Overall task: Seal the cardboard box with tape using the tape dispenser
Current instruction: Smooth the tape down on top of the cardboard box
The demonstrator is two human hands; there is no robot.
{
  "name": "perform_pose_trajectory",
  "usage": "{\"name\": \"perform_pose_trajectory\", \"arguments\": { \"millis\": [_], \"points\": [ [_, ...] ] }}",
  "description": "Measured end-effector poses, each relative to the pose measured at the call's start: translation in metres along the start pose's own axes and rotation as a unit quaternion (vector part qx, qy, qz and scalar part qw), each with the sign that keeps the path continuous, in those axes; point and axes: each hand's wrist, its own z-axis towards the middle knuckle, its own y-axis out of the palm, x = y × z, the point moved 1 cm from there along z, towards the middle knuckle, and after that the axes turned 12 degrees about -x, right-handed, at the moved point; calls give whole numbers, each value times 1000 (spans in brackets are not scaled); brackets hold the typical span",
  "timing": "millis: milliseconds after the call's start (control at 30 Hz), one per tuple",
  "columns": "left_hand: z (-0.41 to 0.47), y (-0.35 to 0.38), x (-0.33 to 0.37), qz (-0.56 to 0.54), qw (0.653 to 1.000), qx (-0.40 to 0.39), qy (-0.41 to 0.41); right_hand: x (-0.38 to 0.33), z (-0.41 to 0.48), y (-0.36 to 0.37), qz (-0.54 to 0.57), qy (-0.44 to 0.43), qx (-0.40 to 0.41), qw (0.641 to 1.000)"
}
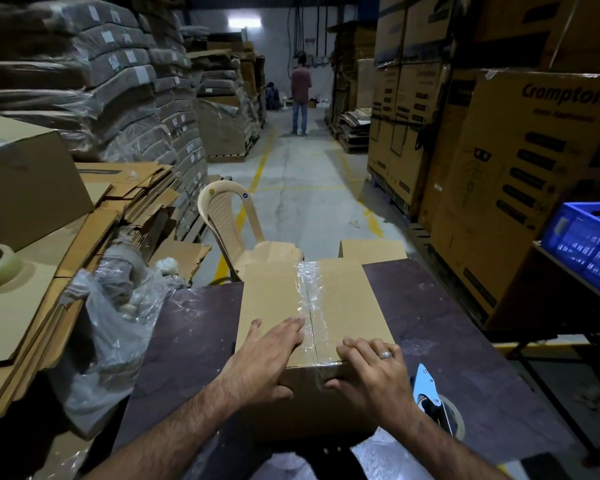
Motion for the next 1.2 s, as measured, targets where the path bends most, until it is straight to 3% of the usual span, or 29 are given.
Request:
{"name": "perform_pose_trajectory", "arguments": {
  "millis": [267, 500, 733, 1033, 1200],
  "points": [
    [2, 2, -1, 0, 1000, 10, -4, -4, 7, -8, 29, 22, 61, 997],
    [3, 3, -1, 5, 1000, 9, -2, -34, 7, 2, 23, 133, 53, 989],
    [4, 8, -4, 15, 1000, 20, 4, -47, 12, 7, -18, 180, 42, 983],
    [3, 8, -4, 12, 1000, 18, 6, -39, -4, 24, -38, 129, -43, 990],
    [1, 3, -1, 13, 1000, -3, 0, -24, -6, 11, -4, 54, -19, 998]
  ]
}}
